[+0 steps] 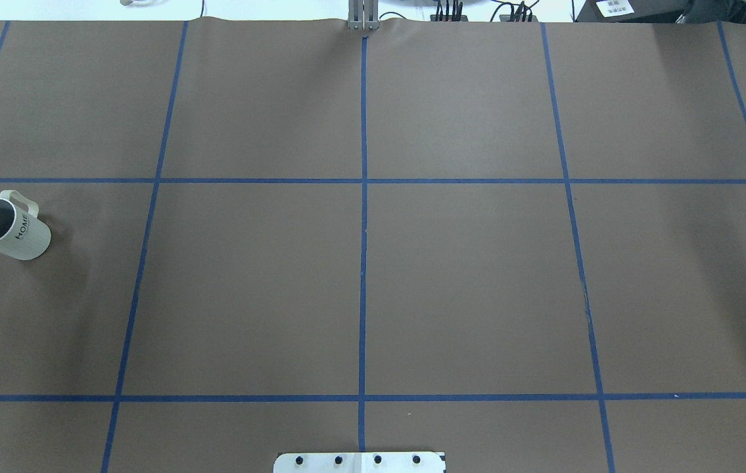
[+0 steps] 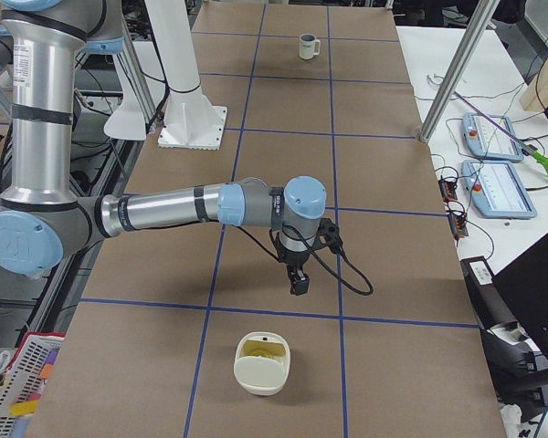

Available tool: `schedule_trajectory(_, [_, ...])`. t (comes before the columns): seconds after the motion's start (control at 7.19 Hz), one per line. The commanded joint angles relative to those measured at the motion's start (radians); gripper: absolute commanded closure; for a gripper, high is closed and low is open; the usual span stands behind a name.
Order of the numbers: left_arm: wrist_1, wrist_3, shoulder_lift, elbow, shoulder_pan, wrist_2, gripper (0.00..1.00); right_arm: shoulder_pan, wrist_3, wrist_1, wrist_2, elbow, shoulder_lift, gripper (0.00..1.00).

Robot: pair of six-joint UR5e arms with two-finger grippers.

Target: Left arm hands cup to right arm to dump lemon

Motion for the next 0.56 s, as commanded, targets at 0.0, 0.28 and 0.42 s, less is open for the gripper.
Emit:
schedule_trajectory(0.0, [-0.012, -0.064, 0.01, -0.005, 0.0, -0.002, 0.0, -0.009, 0.001, -0.003, -0.016, 0.001, 0.002, 0.0])
schedule_trajectory(0.28, [-0.069, -0.073, 0.021, -0.027, 0.0, -0.014, 0.0, -0.004, 0.003, 0.0, -0.033, 0.007, 0.007, 0.0])
schedule_trajectory(0.42, [-0.07, -0.068, 0.041, -0.027, 0.0, -0.011, 0.0, -0.004, 0.004, 0.005, -0.033, 0.009, 0.004, 0.0])
